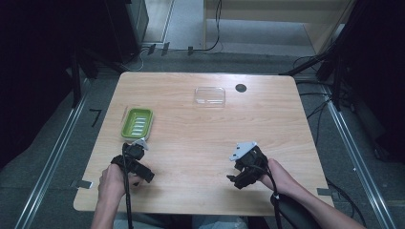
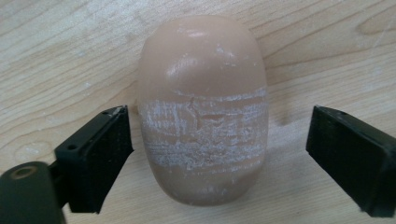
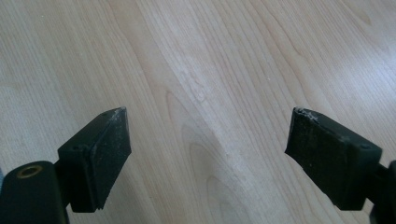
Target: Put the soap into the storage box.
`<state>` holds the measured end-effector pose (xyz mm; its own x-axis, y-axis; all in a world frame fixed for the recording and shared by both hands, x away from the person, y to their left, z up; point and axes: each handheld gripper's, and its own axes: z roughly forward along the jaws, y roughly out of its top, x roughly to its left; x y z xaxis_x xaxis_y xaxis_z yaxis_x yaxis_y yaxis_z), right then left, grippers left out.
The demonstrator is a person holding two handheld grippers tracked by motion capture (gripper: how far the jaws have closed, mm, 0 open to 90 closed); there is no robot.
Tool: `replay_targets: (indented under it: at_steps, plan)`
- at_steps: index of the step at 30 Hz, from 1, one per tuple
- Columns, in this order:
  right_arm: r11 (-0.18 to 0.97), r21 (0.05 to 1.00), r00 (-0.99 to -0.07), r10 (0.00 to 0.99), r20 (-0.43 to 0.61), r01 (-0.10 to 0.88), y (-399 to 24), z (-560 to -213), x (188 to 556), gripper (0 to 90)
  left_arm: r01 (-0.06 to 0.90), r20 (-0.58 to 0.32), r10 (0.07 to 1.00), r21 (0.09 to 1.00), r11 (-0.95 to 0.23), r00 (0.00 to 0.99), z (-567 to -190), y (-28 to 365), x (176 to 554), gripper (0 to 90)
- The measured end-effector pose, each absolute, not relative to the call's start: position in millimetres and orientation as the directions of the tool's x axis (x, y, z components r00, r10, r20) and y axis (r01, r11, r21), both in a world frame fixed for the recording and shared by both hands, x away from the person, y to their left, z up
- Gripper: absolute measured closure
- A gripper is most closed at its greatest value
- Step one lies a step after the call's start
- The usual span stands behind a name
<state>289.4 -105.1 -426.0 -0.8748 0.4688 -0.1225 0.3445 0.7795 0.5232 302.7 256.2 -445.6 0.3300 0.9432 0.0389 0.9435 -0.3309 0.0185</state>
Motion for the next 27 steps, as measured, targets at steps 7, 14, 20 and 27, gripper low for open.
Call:
replay_targets:
  at_steps: [7,14,20,27]
  plan:
    - [0.779,0.523,-0.874,0.471,-0.124,0.345,-105.6,-425.9,289.4,14.0,0.947,0.040,0.947,0.025,-0.319,0.318,-446.8,258.1,303.0,17.3]
    - [0.778,0.524,-0.874,0.470,-0.122,0.346,-105.8,-425.9,289.9,14.0,0.949,0.033,0.949,0.028,-0.313,0.313,-448.5,260.1,303.2,23.5]
    - [0.778,0.526,-0.875,0.469,-0.120,0.345,-106.0,-425.8,289.6,14.0,0.954,0.031,0.954,0.030,-0.298,0.297,-450.9,262.5,302.9,28.5]
    - [0.775,0.529,-0.874,0.470,-0.119,0.345,-105.8,-426.0,290.0,14.0,0.955,0.033,0.956,0.049,-0.292,0.291,-450.2,265.1,301.9,32.6]
